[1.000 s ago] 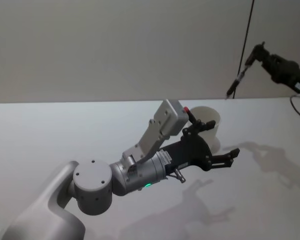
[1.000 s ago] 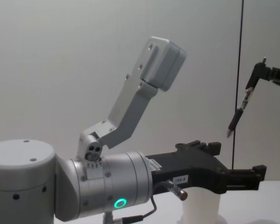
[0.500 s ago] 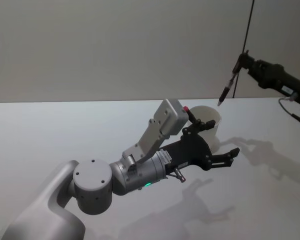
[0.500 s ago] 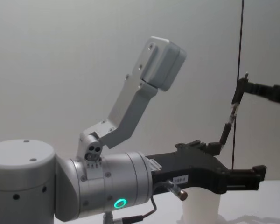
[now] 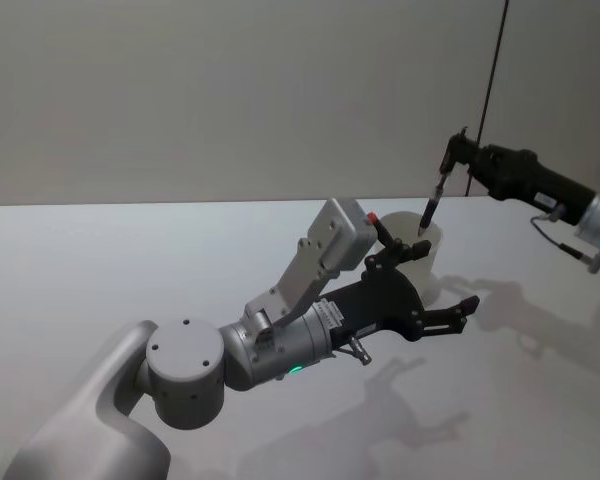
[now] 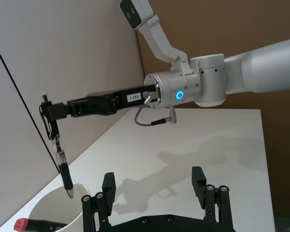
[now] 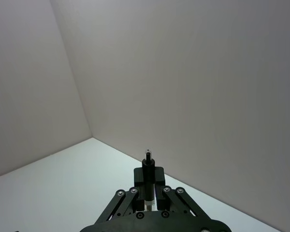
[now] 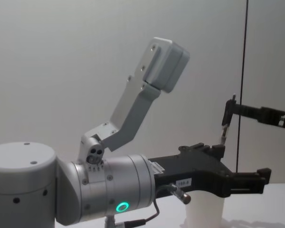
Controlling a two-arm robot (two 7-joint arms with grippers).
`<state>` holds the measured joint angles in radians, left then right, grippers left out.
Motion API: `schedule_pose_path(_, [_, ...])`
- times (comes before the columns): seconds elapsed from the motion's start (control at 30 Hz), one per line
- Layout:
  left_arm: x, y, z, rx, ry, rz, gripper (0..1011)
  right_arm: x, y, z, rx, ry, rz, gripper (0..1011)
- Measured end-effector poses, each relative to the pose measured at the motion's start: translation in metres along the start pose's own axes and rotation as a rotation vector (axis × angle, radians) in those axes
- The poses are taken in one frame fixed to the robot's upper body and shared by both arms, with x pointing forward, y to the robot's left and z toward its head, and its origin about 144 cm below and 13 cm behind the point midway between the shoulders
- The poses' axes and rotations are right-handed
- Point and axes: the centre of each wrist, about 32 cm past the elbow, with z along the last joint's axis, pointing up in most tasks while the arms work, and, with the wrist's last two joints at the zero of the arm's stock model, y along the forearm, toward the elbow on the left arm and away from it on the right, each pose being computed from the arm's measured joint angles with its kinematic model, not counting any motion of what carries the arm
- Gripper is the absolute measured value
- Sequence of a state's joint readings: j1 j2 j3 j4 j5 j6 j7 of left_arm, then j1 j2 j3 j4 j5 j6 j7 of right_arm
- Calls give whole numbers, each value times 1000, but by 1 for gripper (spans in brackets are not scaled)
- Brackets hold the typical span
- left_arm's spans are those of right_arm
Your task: Place the pen into the pen holder.
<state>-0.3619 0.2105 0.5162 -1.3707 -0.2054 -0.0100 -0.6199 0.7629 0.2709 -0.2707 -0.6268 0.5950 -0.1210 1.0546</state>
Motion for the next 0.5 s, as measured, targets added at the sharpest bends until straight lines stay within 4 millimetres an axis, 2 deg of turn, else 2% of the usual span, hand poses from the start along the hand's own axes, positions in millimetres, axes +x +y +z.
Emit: schedule_pose_path(0.5, [0,0,0,0,0,0,1000,-5,9,-21,-35,-28,-22,117])
